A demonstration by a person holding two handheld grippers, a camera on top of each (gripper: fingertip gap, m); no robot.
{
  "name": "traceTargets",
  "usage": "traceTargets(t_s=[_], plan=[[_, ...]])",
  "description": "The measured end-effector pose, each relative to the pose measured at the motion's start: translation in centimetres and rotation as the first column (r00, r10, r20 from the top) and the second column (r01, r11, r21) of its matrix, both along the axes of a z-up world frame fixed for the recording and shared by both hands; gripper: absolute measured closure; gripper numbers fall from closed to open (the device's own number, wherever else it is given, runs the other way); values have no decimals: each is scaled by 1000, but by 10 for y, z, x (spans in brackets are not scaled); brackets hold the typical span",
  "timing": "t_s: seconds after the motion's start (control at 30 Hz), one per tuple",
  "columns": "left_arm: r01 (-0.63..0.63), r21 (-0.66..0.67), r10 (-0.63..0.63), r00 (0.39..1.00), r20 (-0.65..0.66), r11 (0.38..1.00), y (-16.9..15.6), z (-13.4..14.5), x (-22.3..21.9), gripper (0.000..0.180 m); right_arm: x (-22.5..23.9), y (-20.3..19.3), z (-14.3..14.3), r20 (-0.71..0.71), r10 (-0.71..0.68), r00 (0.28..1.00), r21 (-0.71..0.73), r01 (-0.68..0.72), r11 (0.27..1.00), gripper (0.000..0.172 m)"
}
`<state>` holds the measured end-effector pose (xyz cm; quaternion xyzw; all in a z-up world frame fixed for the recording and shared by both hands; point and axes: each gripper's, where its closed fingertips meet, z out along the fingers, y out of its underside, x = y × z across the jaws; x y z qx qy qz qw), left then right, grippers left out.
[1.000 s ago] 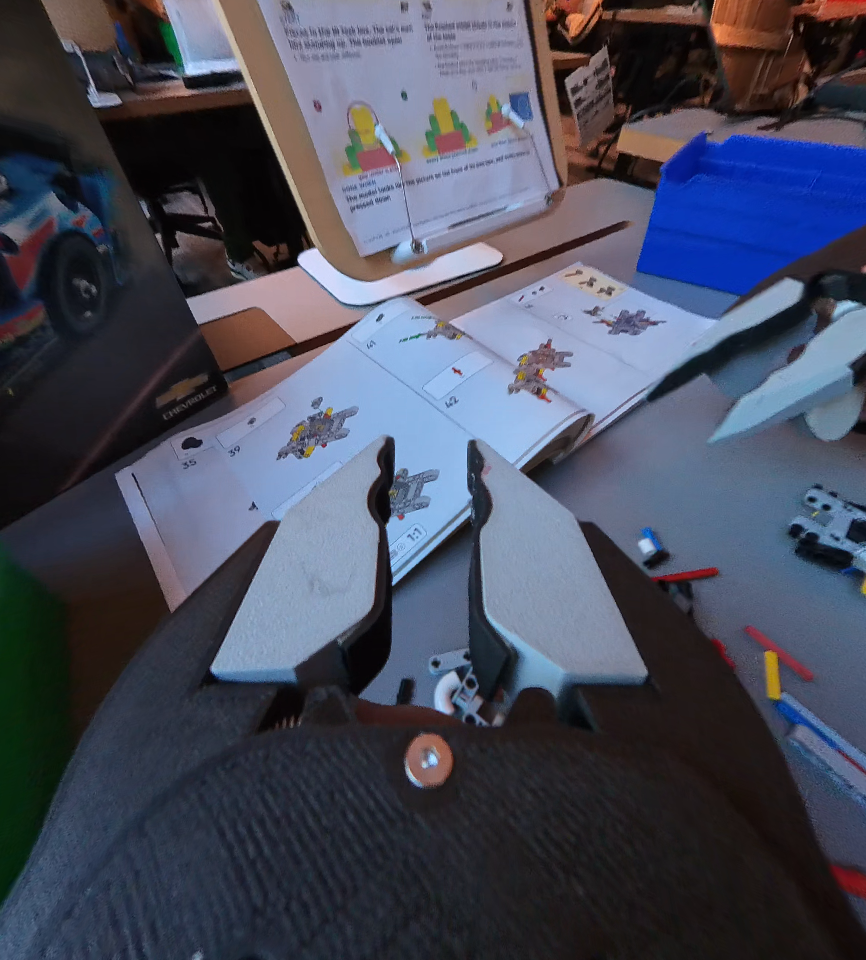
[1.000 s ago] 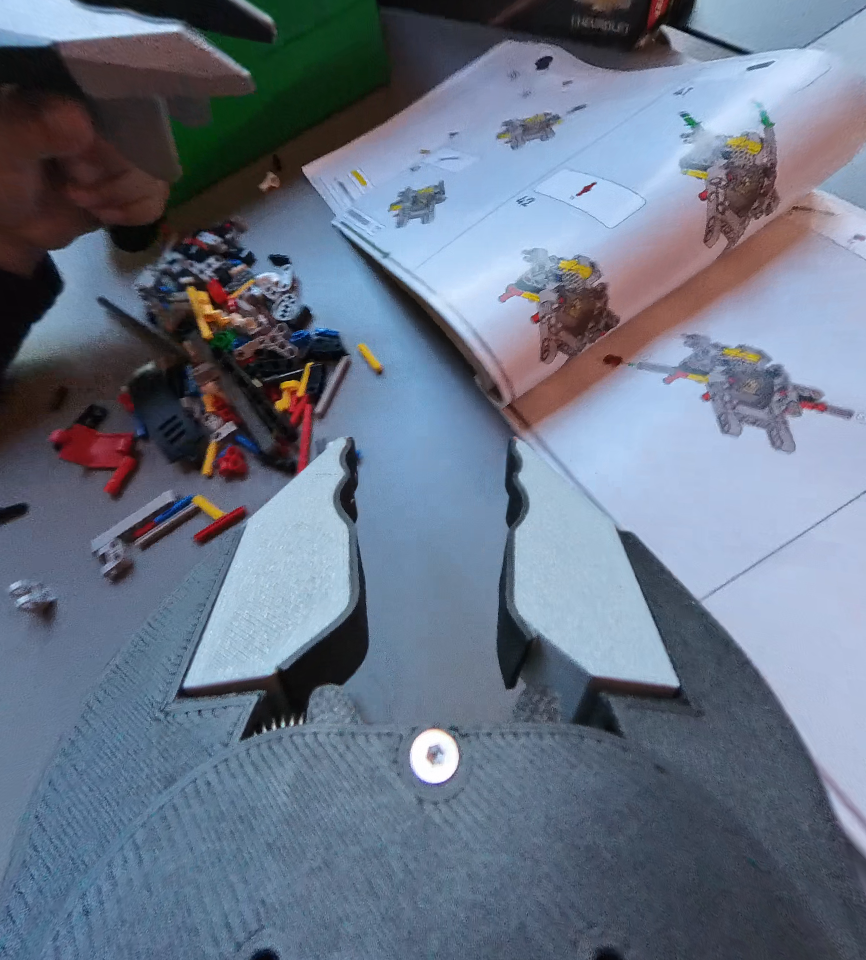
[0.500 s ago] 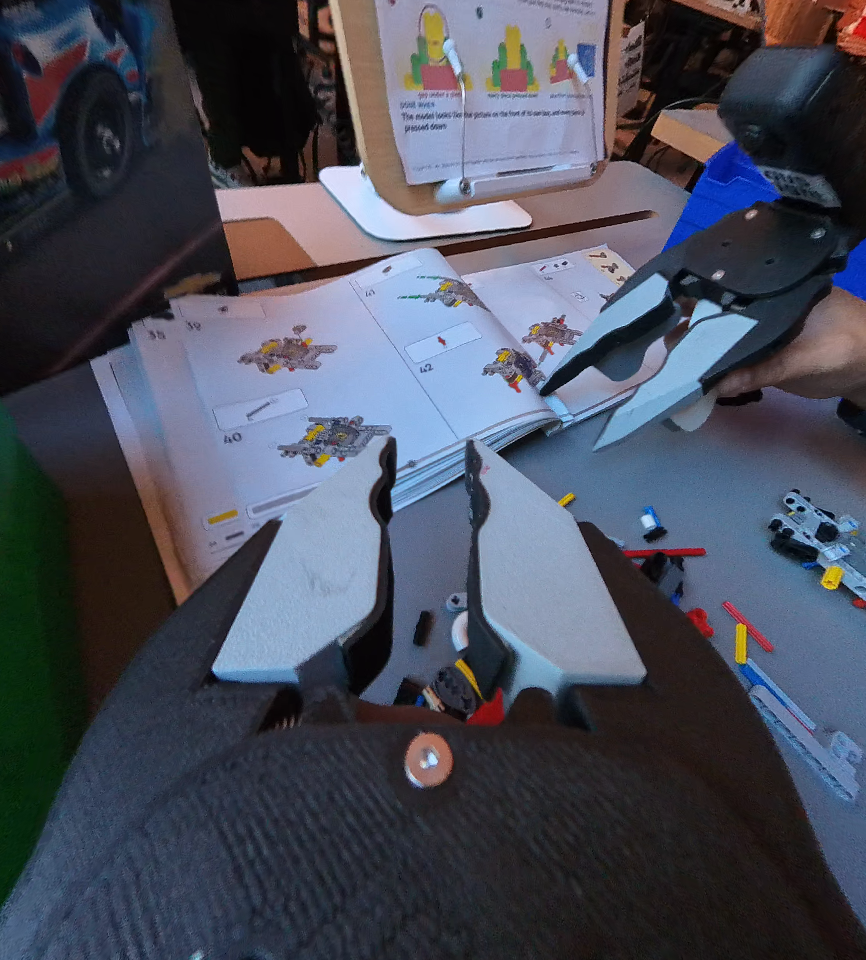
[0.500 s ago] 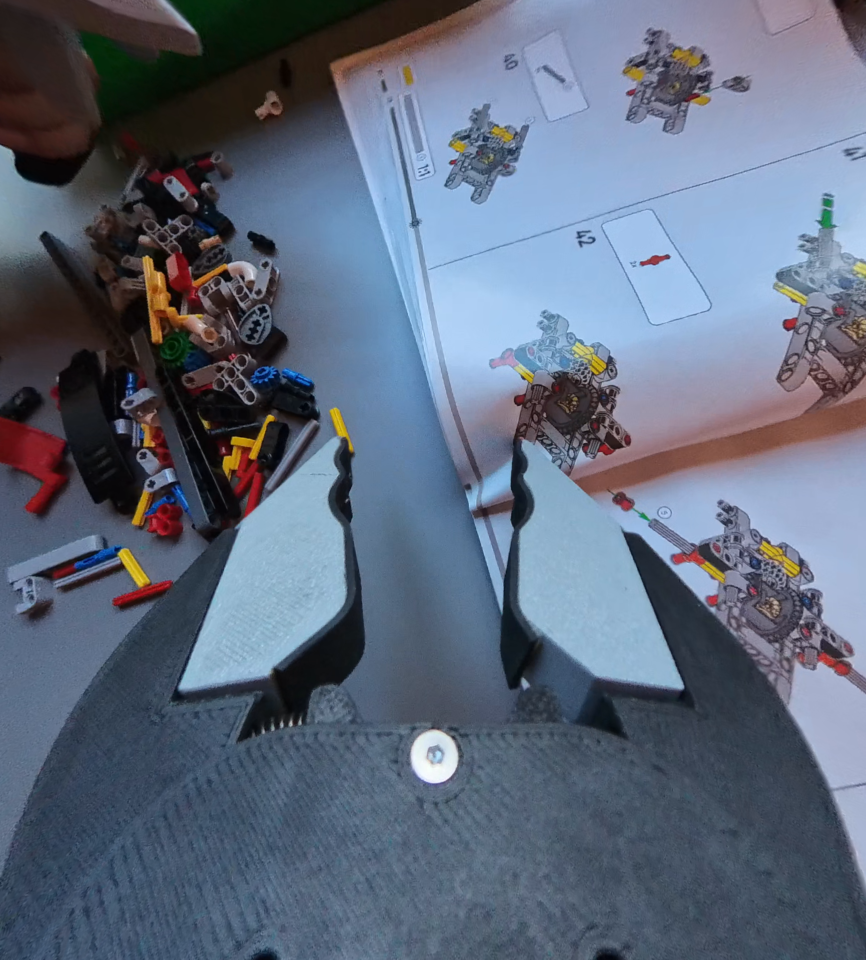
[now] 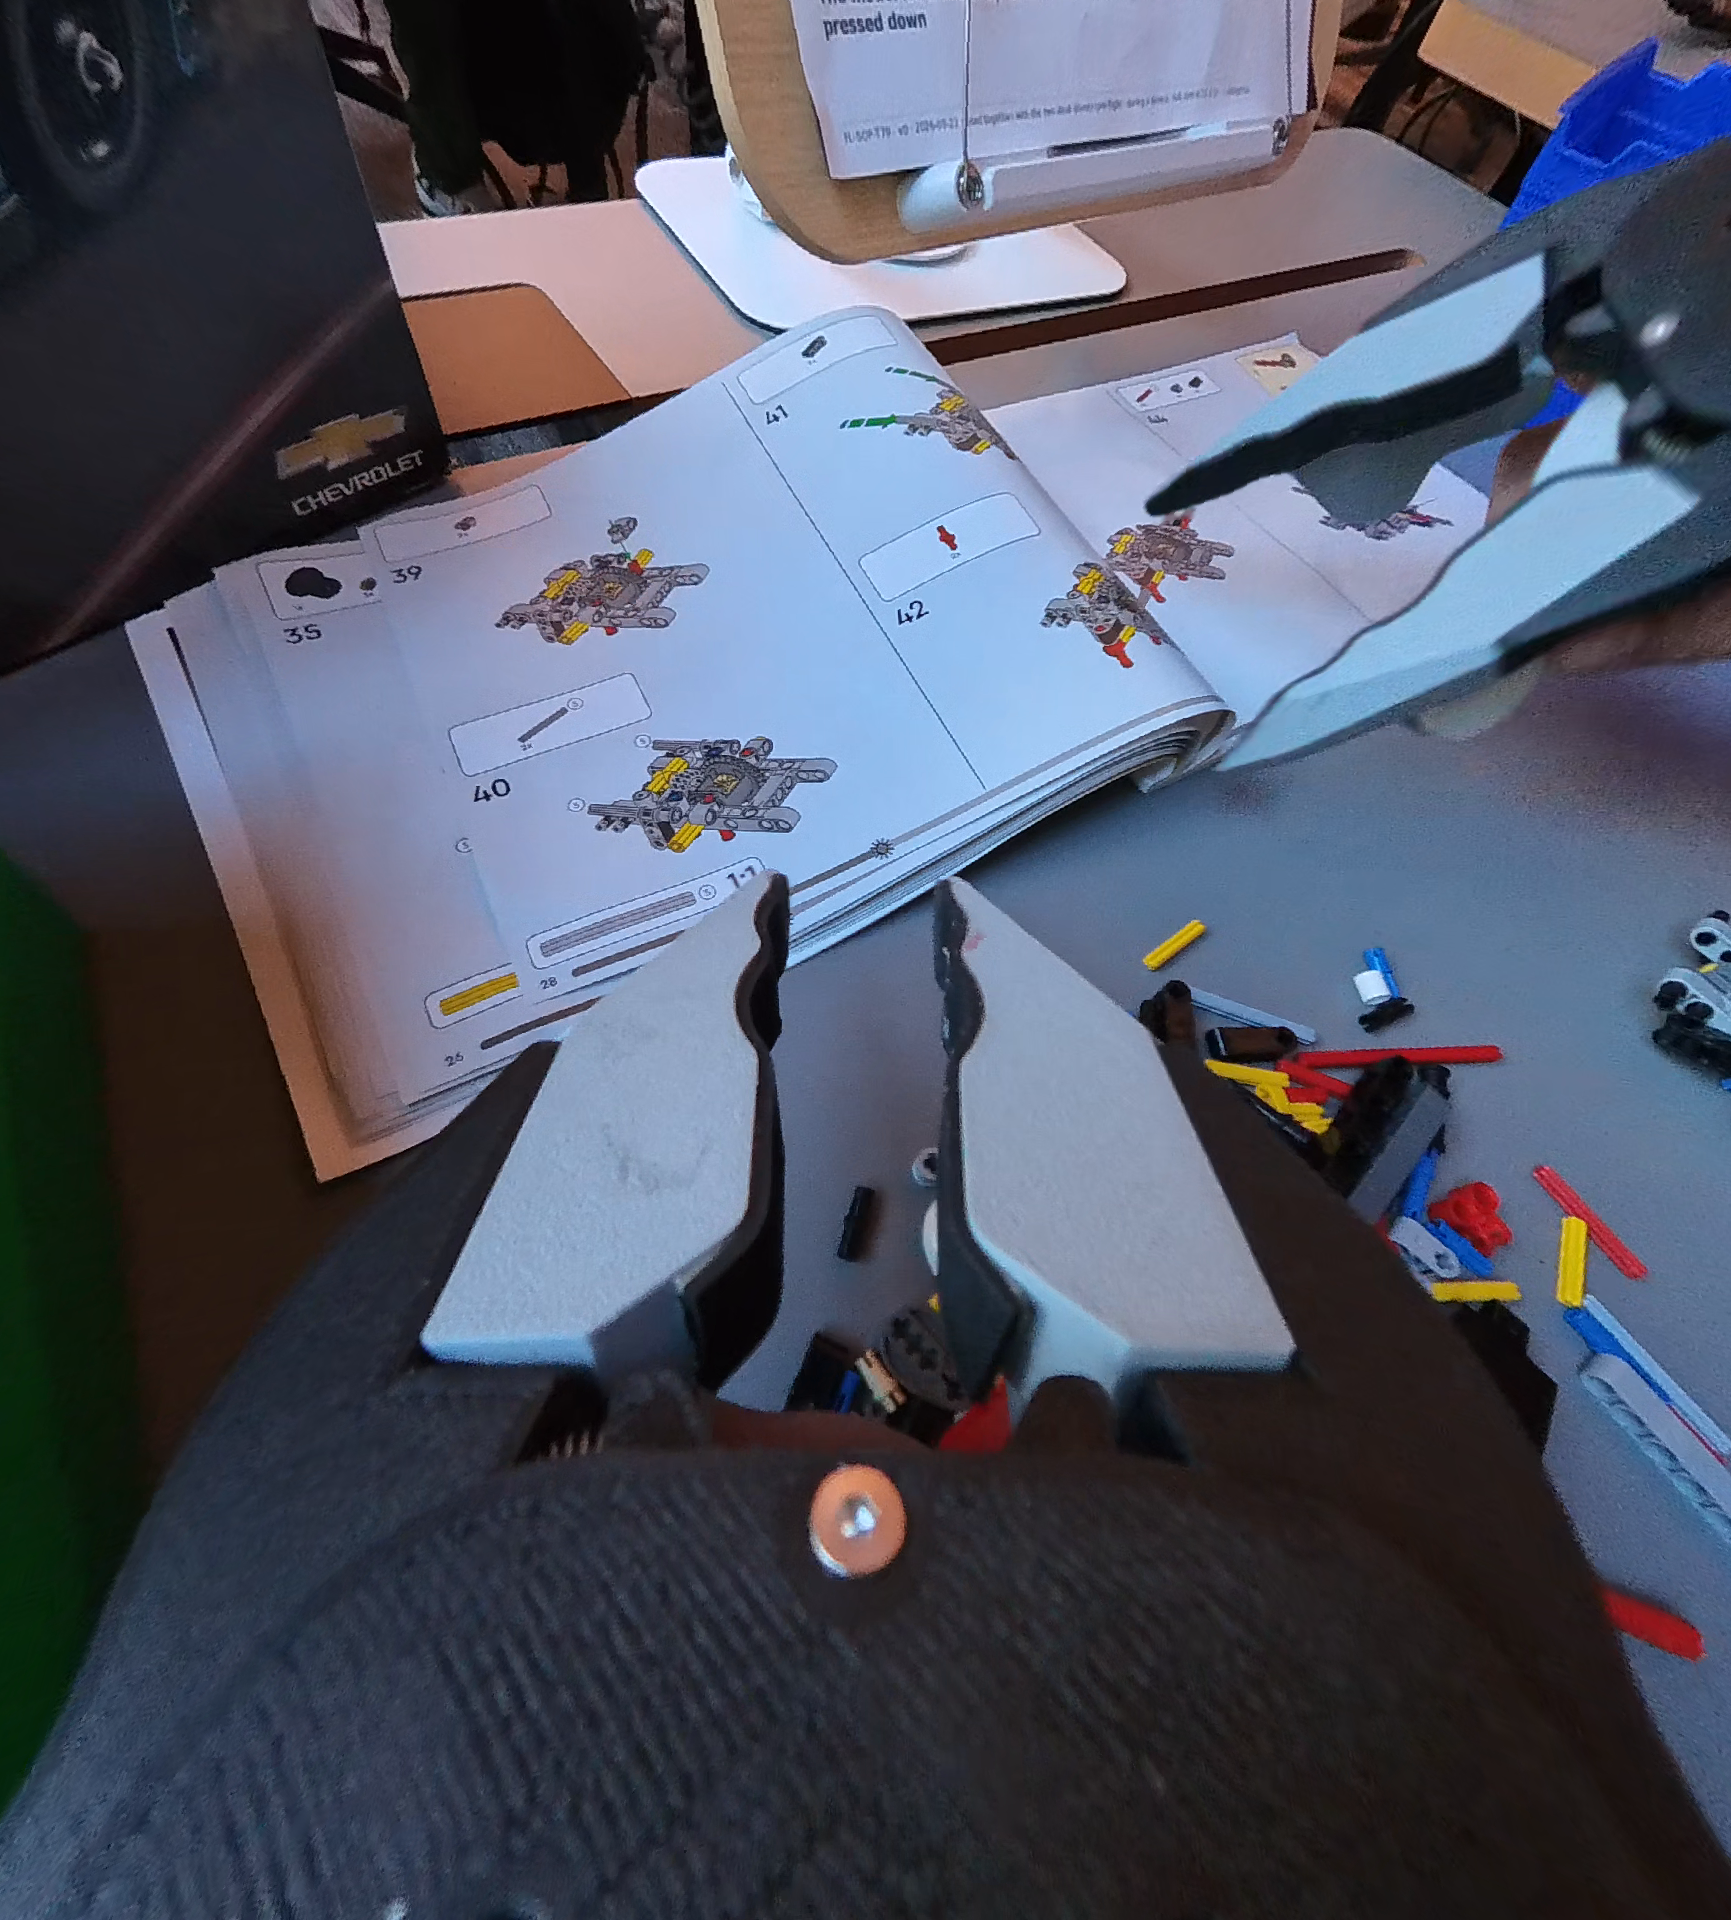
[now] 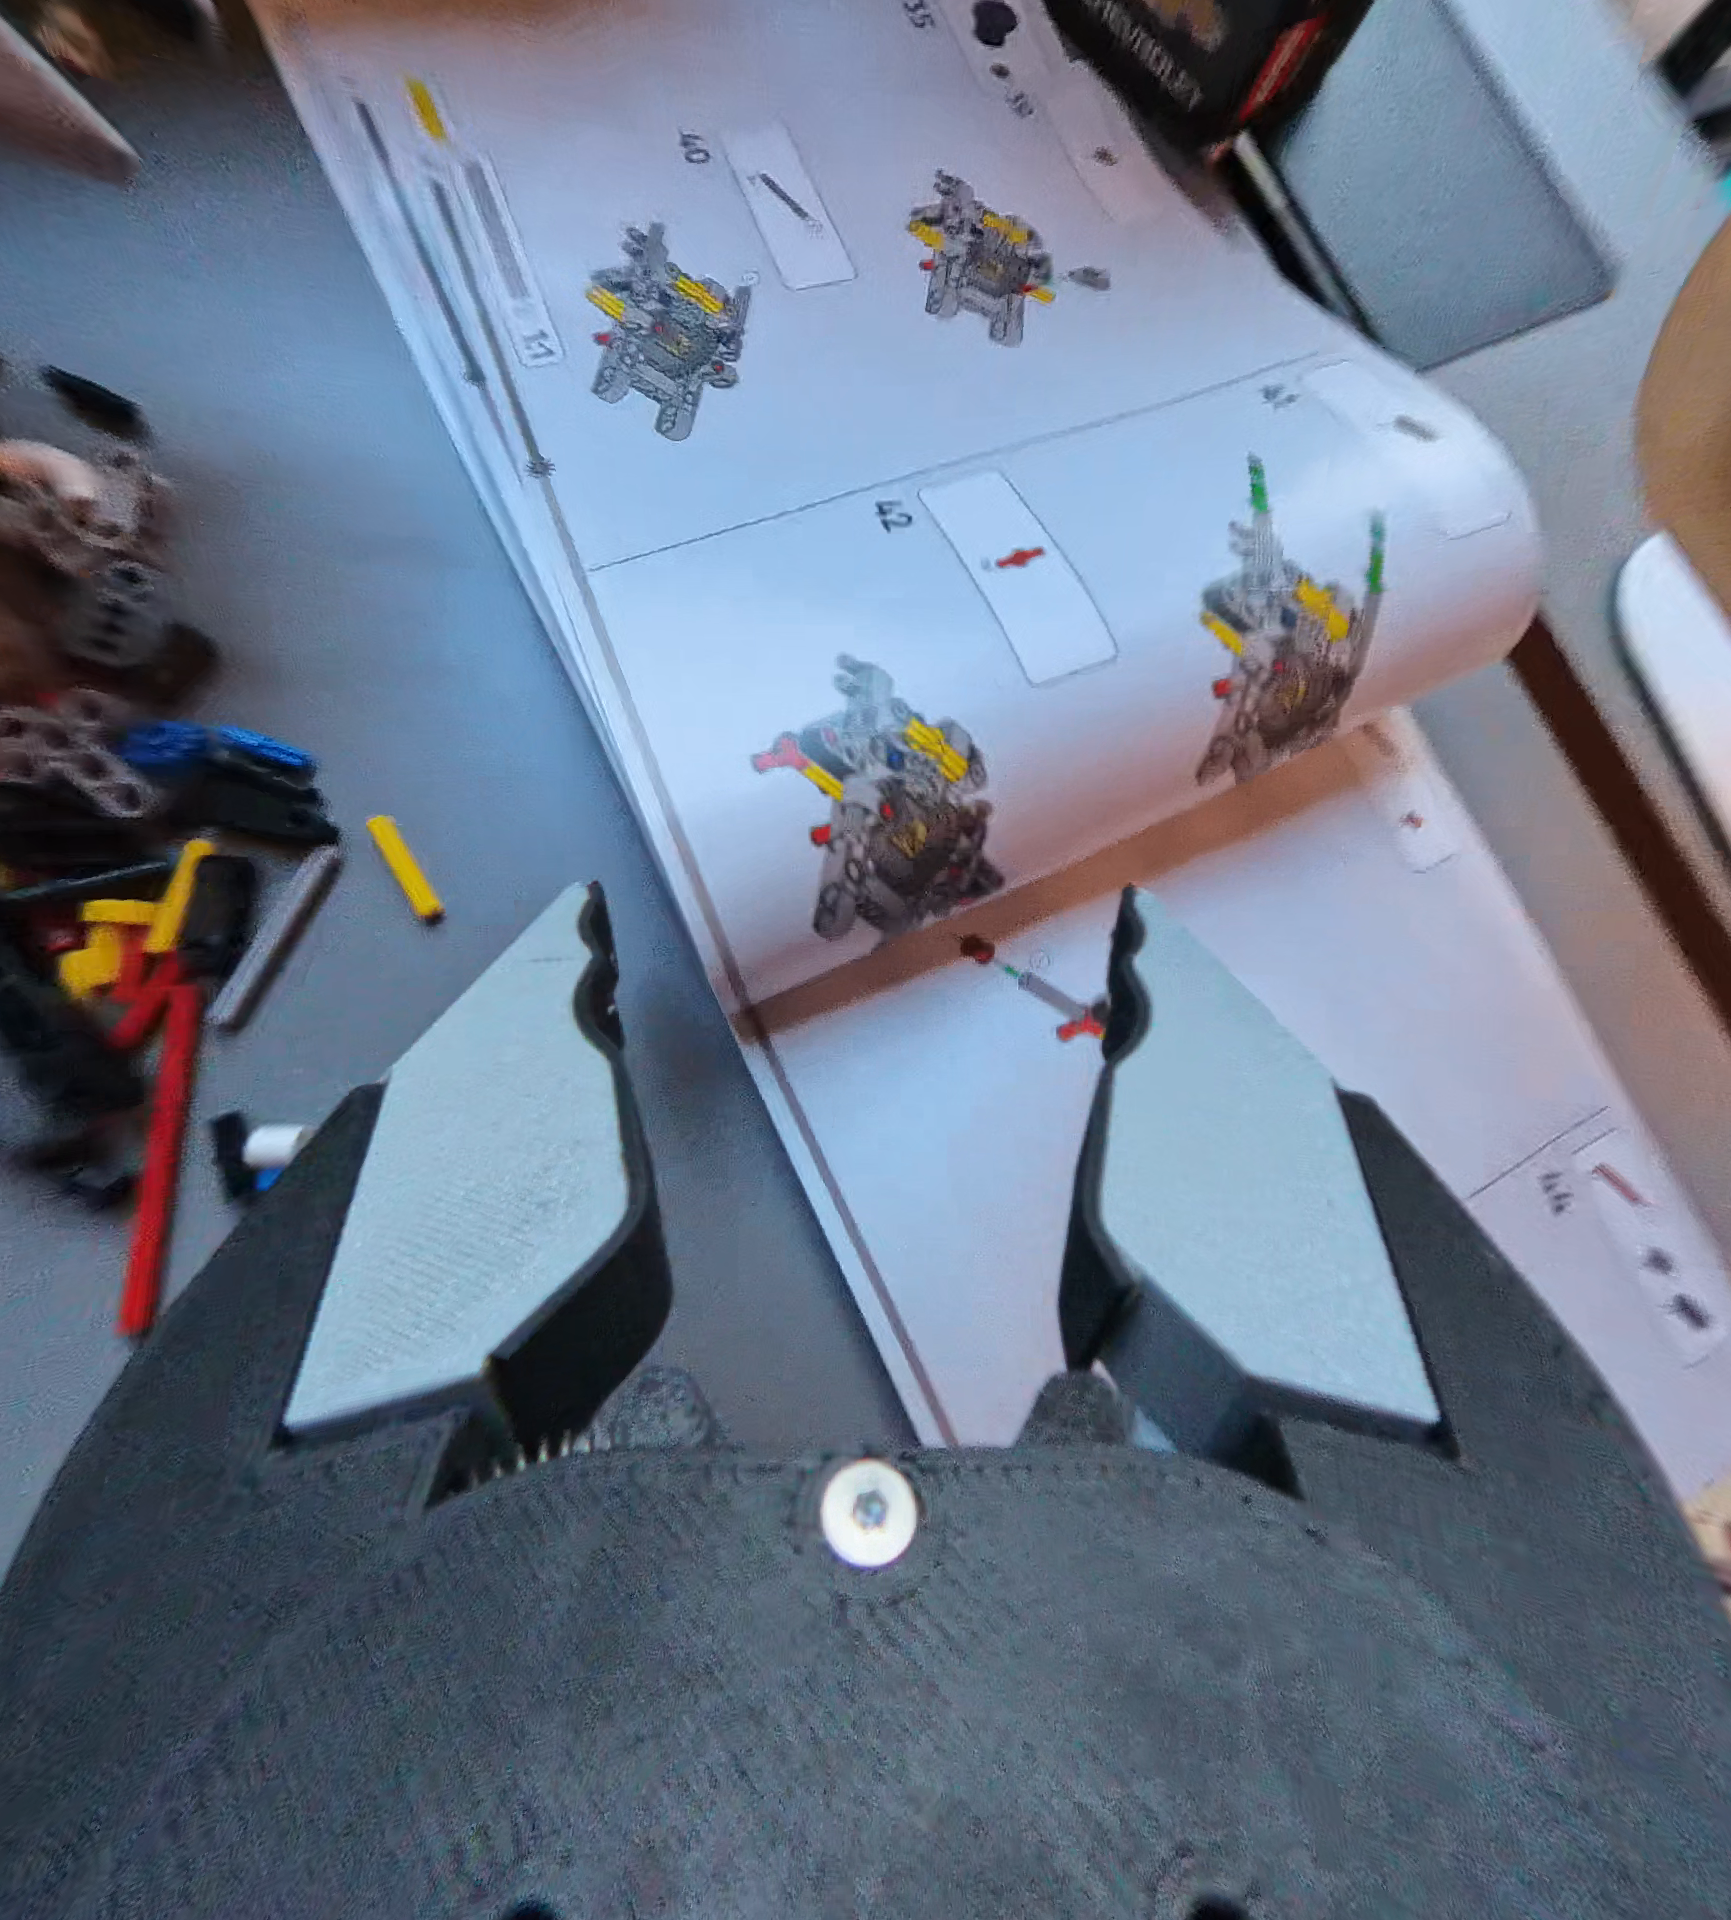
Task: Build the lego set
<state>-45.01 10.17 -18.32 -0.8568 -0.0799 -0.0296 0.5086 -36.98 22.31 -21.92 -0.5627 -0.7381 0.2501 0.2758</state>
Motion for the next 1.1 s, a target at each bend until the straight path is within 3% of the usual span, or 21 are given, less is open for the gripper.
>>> traceTargets(t_s=[0.13,0.17,0.37,0.43,0.53,0.67,0.77,0.9,1.1], plan=[[-9,-4,9,1000,-6,1000,0,-3,-2,155,-13,-16,-20,61,59,996,176,-69,982,97],[-6,-10,6,1000,-4,1000,1,-5,-2,156,-16,-16,-20,70,72,995,219,-85,972,115],[7,-19,-7,1000,-6,1000,2,-8,2,157,-3,-19,-15,247,193,950,379,-278,882,141],[21,-17,-21,1000,-9,1000,3,-7,6,157,11,-25,-18,314,234,920,341,-340,876,141],[43,-28,-44,999,-13,999,4,-8,11,156,27,-38,-22,335,276,901,201,-355,913,124],[43,-56,-44,999,-10,997,4,-15,13,156,44,-45,-27,331,291,898,28,-318,948,132],[36,-65,-37,999,-18,997,4,-16,11,156,47,-44,-15,250,250,935,-5,-257,966,136],[22,-66,-24,999,-38,998,3,-17,8,156,49,-44,33,4,177,984,-63,-176,982,138],[2,-41,-4,998,-59,999,4,-11,6,156,71,-40,70,-316,62,947,-156,-116,981,137]])
